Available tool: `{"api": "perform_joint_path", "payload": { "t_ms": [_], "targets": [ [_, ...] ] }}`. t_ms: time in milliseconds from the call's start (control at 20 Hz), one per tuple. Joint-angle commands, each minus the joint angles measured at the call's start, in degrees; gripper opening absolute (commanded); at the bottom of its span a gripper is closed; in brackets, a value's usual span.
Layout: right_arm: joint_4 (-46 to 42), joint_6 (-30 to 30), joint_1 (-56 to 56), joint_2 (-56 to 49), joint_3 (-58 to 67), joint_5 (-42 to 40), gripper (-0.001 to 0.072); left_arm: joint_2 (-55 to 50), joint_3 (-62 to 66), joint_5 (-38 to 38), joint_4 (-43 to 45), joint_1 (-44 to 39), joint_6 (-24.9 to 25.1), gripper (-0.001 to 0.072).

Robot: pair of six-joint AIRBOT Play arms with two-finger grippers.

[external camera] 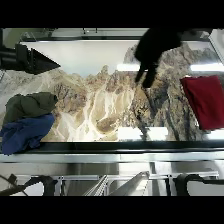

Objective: Fold the shirts.

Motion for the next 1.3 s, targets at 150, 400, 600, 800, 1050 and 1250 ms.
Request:
{"api": "perform_joint_path", "payload": {
  "t_ms": [150,400,600,800,1050,1250],
  "targets": [
    [-9.05,7.58,-19.71,12.98,-0.15,12.79,0.0016,19.63,-17.46,6.27,0.04,-7.58,-4.59,0.0012],
    [-18.05,12.44,-24.85,8.04,-1.68,12.07,0.0021,26.60,-26.43,11.26,0.11,-7.69,-4.94,0.0013],
    [-11.67,8.81,-24.90,-2.38,-1.29,-6.45,0.0016,22.93,-27.67,14.60,0.15,-7.65,-3.06,0.0013],
    [1.09,-0.94,-26.67,-7.82,1.20,-19.17,0.0016,13.73,-22.75,13.55,0.09,-7.45,-2.34,0.0013],
    [-11.98,4.15,-30.03,-10.45,-0.68,-7.48,0.0015,6.21,-18.32,11.76,0.04,-7.58,-2.12,0.0013],
    [-16.68,8.92,-33.05,-9.66,-9.18,1.42,0.0015,6.78,-20.15,10.88,-0.02,-7.58,-2.08,0.0013]
  ]
}}
